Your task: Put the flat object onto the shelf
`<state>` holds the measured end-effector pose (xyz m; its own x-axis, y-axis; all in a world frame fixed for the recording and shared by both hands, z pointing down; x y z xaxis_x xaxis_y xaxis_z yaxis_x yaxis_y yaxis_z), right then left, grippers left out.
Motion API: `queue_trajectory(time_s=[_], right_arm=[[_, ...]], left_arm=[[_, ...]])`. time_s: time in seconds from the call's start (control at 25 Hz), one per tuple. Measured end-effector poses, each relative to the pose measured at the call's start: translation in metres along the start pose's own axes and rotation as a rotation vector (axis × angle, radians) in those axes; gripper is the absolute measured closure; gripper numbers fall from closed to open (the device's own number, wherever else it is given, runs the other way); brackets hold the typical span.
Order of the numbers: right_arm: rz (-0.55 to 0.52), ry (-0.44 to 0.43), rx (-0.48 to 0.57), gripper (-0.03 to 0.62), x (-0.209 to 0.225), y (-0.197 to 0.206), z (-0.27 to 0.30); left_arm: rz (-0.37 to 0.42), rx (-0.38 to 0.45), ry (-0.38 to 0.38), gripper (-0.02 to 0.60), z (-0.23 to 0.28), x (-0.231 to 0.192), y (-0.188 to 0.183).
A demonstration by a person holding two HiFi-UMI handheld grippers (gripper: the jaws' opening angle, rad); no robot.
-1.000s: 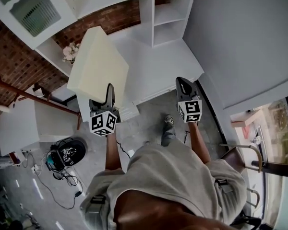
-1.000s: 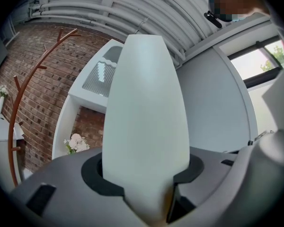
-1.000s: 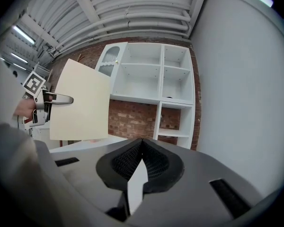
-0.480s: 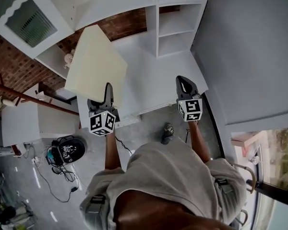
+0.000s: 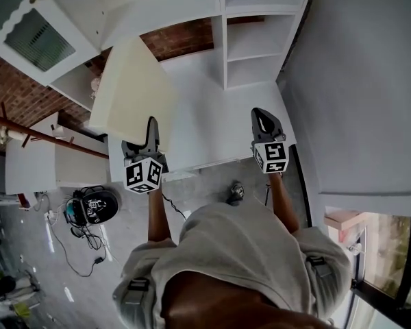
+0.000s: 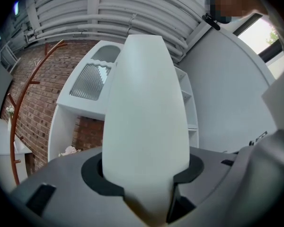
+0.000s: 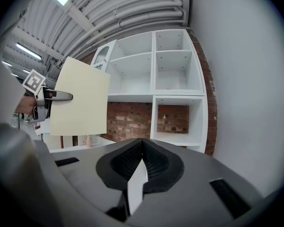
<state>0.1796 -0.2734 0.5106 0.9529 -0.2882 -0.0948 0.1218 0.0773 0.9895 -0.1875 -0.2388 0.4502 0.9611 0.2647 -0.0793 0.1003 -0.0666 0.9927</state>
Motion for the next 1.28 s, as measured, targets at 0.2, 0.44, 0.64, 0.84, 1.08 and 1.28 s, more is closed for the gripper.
queue_trajectory(time_s=[0.2, 0.44, 0.64, 0.84, 1.08, 1.28], right_arm=[[0.007, -0.030, 0.003, 0.566, 0.027, 0.003, 0.015], [0.010, -0.087, -0.005, 0.566, 0.041, 0.011, 0.031], [0.010, -0.125, -0.011, 0.566, 0.037, 0.014, 0.042], [0.010, -0.139, -0.013, 0.566, 0.026, 0.013, 0.054], [0.015, -0.150, -0.016, 0.566, 0.000, 0.013, 0.059], [0.012, -0.141, -0.001, 0.566, -0.007, 0.005, 0.065]], left_arm=[[0.013, 0.007, -0.038, 0.318, 0.015, 0.016, -0.002], [0.053, 0.006, -0.079, 0.318, 0.024, 0.032, -0.003], [0.128, -0.008, -0.098, 0.318, 0.022, 0.033, -0.009], [0.232, -0.011, -0.094, 0.318, 0.027, 0.024, -0.023], [0.392, -0.003, -0.054, 0.318, 0.034, 0.016, -0.049], [0.577, 0.031, -0.032, 0.318, 0.041, 0.018, -0.077]])
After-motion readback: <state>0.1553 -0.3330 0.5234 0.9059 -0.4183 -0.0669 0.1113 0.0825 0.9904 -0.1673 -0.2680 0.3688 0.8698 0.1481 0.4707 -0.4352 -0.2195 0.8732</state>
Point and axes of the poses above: the fingertips, and each gripper's own axes: z forward along the fingers, x to its right, y out of its underside, the point moved 7 cm from there along -z, backward along the fingers, and after that the axes turned 6 degrees about y, right-handed, at the moved point
